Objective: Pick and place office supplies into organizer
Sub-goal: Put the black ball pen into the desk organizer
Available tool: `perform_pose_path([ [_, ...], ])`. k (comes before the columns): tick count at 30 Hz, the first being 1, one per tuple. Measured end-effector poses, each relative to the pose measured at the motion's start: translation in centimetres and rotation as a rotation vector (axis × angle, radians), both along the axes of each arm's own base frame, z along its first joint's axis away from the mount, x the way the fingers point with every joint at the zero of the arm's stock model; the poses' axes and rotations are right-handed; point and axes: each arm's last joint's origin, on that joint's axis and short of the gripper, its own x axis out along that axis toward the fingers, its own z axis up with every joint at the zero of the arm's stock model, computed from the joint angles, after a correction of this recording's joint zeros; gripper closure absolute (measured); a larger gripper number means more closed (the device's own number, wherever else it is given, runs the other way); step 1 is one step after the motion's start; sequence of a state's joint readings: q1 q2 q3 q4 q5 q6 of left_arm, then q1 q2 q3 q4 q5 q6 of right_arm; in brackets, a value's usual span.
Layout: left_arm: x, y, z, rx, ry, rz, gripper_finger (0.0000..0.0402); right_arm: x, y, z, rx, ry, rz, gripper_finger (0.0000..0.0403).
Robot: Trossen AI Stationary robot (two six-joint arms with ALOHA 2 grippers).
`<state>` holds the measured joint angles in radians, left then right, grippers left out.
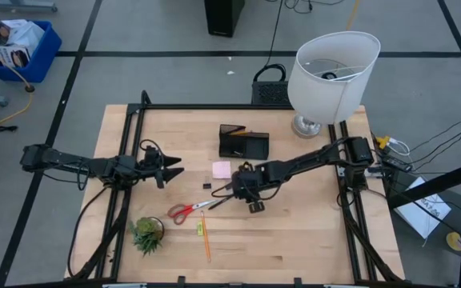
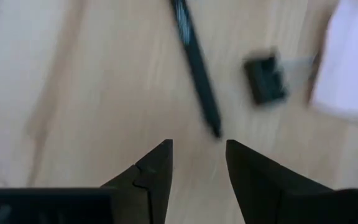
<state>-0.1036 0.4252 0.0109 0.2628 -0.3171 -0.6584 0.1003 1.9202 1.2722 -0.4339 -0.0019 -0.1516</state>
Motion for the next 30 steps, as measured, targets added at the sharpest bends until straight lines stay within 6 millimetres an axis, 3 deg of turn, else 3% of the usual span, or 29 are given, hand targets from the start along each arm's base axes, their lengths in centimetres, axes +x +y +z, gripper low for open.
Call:
perform_pose_path([
  [12, 0.0, 0.0, -0.1, 0.001, 0.006, -0.002, 0.0078, -3.8, 0.1, -2.8, 0.101, -0.116, -0.102, 0.0257],
  [25, 0.0, 0.0, -0.1, 0.023, 0.012, -0.004, 0.0078, -10.0, -0.4, -7.0, 0.265, -0.574, -0.220, 0.0254],
  [30, 0.0, 0.0, 0.0, 0.027, 0.011, 0.011, 0.0078, -9.5, -0.7, -7.1, 0.232, -0.649, -0.204, 0.0234],
])
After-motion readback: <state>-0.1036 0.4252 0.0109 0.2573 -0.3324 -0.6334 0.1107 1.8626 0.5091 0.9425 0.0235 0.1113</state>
